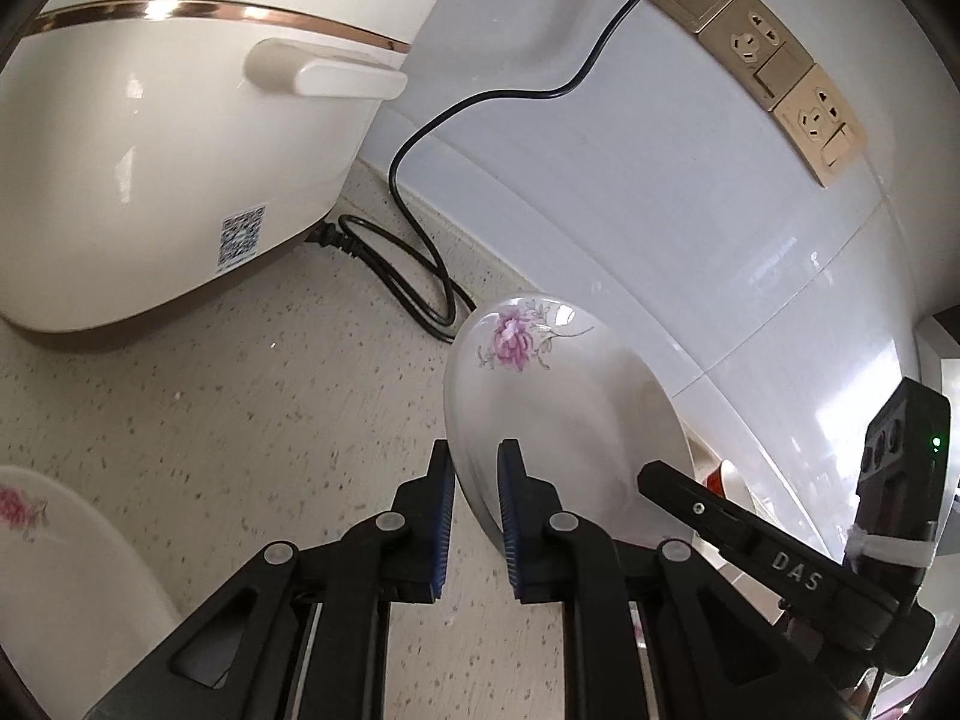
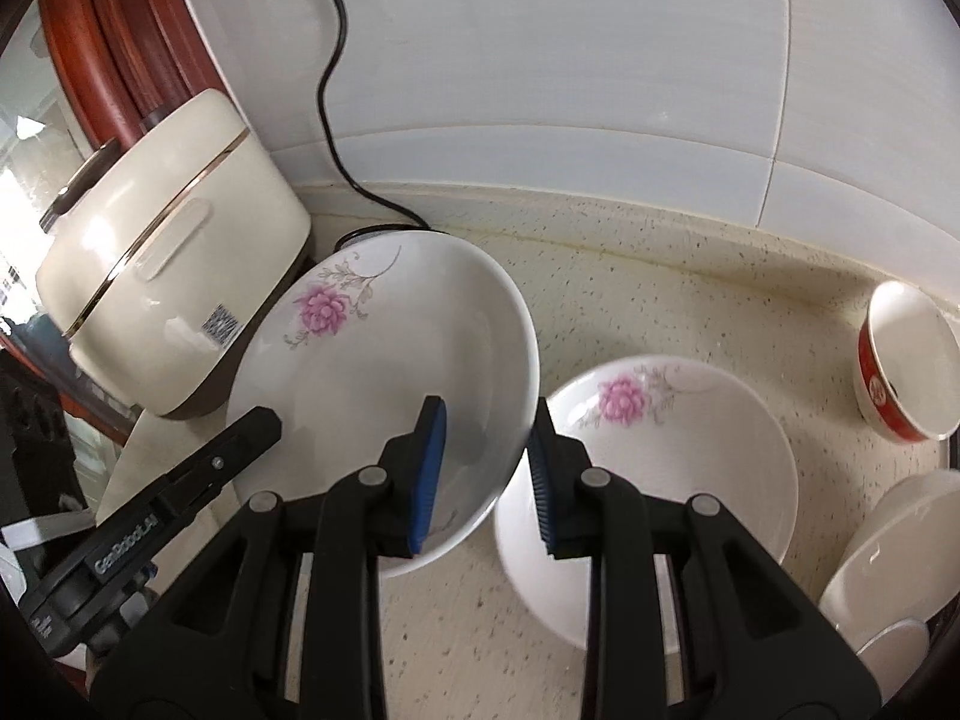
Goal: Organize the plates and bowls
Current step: 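Carry the second plate with both grippers over the first plate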
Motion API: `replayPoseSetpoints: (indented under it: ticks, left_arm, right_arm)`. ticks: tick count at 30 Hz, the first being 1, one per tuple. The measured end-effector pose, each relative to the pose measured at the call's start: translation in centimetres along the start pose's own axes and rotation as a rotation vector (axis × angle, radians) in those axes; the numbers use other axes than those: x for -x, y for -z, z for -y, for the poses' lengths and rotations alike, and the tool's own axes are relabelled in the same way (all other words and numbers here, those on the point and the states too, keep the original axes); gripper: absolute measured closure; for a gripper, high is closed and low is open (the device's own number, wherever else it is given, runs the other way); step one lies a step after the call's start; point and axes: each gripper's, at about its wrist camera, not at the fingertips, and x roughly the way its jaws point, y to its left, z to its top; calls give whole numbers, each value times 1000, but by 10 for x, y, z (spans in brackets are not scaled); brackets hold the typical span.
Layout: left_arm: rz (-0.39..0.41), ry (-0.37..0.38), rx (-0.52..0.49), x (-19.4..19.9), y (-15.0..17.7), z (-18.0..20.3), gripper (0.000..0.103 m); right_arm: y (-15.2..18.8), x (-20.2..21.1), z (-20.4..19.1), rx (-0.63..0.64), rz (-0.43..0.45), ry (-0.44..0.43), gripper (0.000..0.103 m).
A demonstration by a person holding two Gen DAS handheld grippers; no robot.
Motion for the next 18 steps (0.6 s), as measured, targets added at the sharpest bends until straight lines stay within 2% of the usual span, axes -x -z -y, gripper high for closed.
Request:
replayPoseSetpoints:
  ticks: [5, 18]
  left_arm:
    - [6, 4, 4, 16, 8, -6, 89]
    - [40, -42, 17, 64, 30, -37, 90]
  right_arm:
    - [18, 10, -8, 1, 9, -36, 72]
    - [66, 21, -42, 53, 16, -153, 72]
